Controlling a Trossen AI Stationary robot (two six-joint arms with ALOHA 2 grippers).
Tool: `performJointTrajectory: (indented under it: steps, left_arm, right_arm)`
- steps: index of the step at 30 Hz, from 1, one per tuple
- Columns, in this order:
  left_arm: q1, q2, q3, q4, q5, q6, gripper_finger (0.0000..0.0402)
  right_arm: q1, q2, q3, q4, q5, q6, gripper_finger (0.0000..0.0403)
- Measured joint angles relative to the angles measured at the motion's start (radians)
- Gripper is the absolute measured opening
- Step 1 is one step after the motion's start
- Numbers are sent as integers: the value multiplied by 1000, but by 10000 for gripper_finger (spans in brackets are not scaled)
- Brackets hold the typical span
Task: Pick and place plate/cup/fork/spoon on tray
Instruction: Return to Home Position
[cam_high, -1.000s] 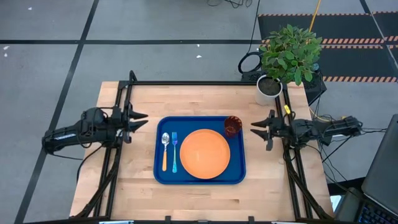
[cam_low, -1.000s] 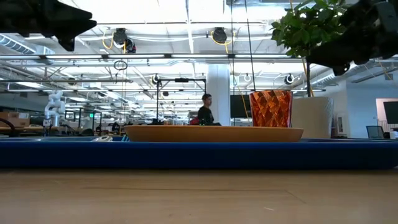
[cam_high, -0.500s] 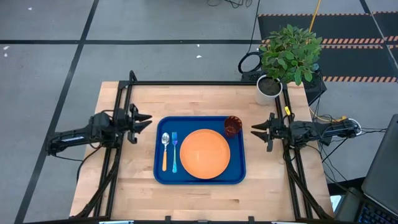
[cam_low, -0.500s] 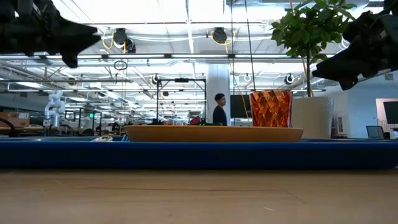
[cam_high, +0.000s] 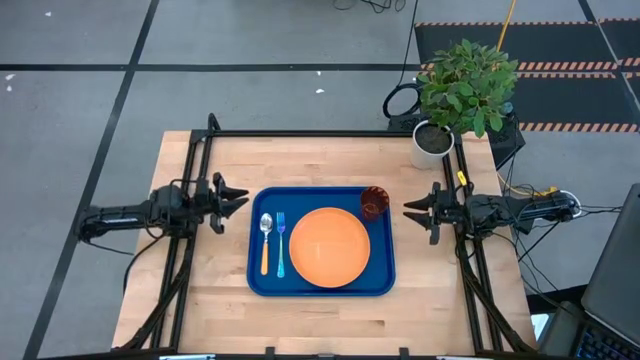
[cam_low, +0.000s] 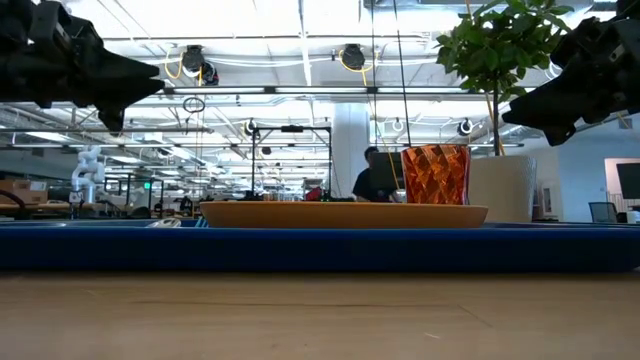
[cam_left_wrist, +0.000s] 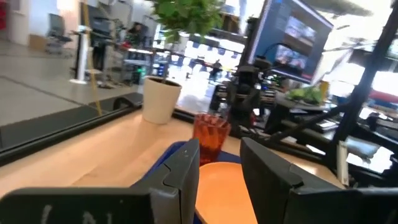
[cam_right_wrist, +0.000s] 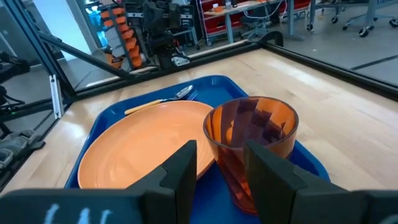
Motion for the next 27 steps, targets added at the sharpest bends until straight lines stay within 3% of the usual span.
performJointTrajectory:
  steps: [4,12,27]
  left_arm:
    - [-51,0,0,-13,-74,15,120]
    - [-107,0,0,5,-97,60,120]
    - [-107,0,0,-25,-95,30,120]
  right_arm:
    - [0,0,-1,0,1,0,125]
    - [0,0,-6,9,3,-84,125]
    - [-1,1,-79,283,-86,-263,125]
